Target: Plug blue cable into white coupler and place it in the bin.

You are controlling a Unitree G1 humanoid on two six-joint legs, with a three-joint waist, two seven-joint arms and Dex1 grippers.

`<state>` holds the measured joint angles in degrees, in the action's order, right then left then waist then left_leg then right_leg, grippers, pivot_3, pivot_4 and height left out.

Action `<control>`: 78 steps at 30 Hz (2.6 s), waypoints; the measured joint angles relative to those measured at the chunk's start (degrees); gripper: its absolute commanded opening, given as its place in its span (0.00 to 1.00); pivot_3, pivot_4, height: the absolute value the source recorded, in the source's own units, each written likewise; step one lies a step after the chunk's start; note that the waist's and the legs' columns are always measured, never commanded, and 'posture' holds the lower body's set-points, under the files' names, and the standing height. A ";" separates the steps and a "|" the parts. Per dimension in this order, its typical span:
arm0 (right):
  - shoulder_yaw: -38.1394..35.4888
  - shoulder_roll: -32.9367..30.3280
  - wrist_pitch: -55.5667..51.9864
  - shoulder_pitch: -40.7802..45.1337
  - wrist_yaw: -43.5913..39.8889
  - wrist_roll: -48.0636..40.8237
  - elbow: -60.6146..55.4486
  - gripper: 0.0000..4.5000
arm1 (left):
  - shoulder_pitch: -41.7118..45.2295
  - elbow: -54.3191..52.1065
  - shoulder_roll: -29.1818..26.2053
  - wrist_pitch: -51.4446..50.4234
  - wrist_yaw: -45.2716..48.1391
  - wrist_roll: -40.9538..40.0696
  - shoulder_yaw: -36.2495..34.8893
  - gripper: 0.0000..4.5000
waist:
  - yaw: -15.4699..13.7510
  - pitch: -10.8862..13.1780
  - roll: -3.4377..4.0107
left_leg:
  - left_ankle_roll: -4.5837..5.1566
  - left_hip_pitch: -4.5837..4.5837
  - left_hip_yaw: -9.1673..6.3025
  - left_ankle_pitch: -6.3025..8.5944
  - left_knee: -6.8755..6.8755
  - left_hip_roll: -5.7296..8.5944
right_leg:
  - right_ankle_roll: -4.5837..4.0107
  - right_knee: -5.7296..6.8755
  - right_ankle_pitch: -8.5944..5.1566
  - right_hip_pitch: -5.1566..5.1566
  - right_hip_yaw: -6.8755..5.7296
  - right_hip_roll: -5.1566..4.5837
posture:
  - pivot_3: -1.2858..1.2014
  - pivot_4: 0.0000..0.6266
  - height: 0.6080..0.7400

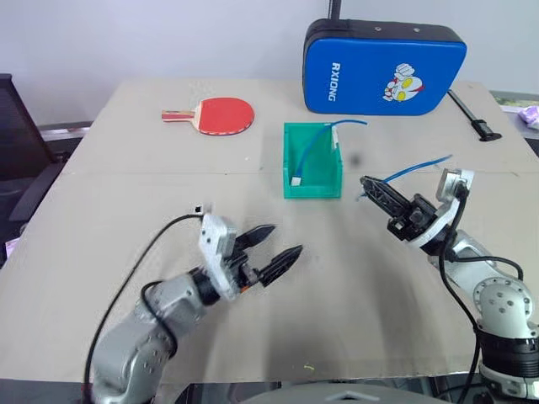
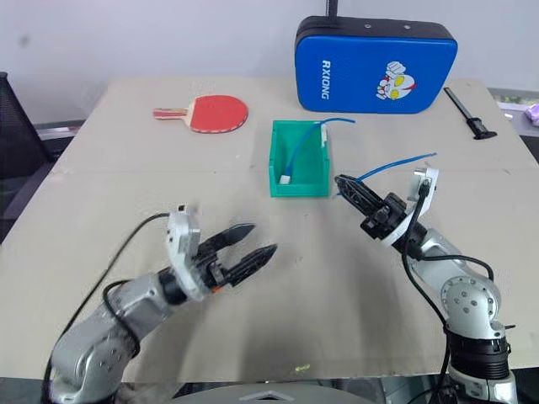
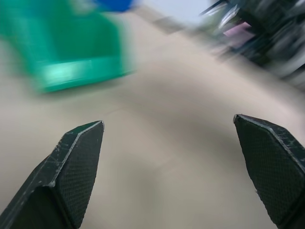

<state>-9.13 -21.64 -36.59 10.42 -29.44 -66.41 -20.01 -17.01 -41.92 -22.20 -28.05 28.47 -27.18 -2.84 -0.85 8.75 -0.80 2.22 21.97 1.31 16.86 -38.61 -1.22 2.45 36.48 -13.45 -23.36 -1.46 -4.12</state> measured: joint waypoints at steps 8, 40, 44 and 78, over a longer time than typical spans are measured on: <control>5.15 -3.55 3.23 3.70 -9.39 12.11 1.09 0.00 | -6.50 13.87 7.46 18.80 -18.67 23.60 -3.38 0.99 | -0.20 0.00 0.00 | 0.02 0.08 -0.15 0.00 0.00 -0.03 | -0.03 -0.07 0.02 -0.02 -0.24 0.00 | 0.52 0.24 0.91; 7.15 0.42 5.98 1.11 -9.00 20.85 -1.08 0.00 | 17.81 32.63 7.44 13.40 -16.71 20.26 -5.58 0.07 | 0.03 -0.06 -0.03 | -0.01 -0.10 -0.08 -0.02 -0.04 0.00 | 0.22 0.27 0.18 0.00 -0.36 0.06 | 0.52 0.24 0.91; 11.60 1.24 9.41 3.65 -8.91 27.35 -1.83 0.00 | 19.18 32.80 8.26 15.08 -11.88 19.95 -0.41 0.07 | 0.10 -0.05 -0.05 | -0.01 -0.04 -0.05 -0.02 -0.05 0.02 | 0.23 0.23 0.18 -0.02 -0.35 0.06 | 0.52 0.24 0.91; 27.44 14.41 35.48 15.58 -2.61 63.40 21.28 0.00 | 27.49 34.57 12.31 20.65 -10.05 27.15 12.44 0.07 | 0.25 -0.05 -0.06 | -0.15 -0.03 -0.04 -0.10 -0.06 0.03 | 0.25 0.25 0.18 -0.05 -0.39 0.10 | 0.52 0.24 0.91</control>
<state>18.32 -7.23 -1.11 26.00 -32.05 -3.01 1.27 10.47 -7.35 -9.90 -7.40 18.42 -0.03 9.60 -0.60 8.70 -0.85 2.07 21.94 1.27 16.76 -38.67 -1.19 2.70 36.74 -13.27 -23.41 -1.85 -4.02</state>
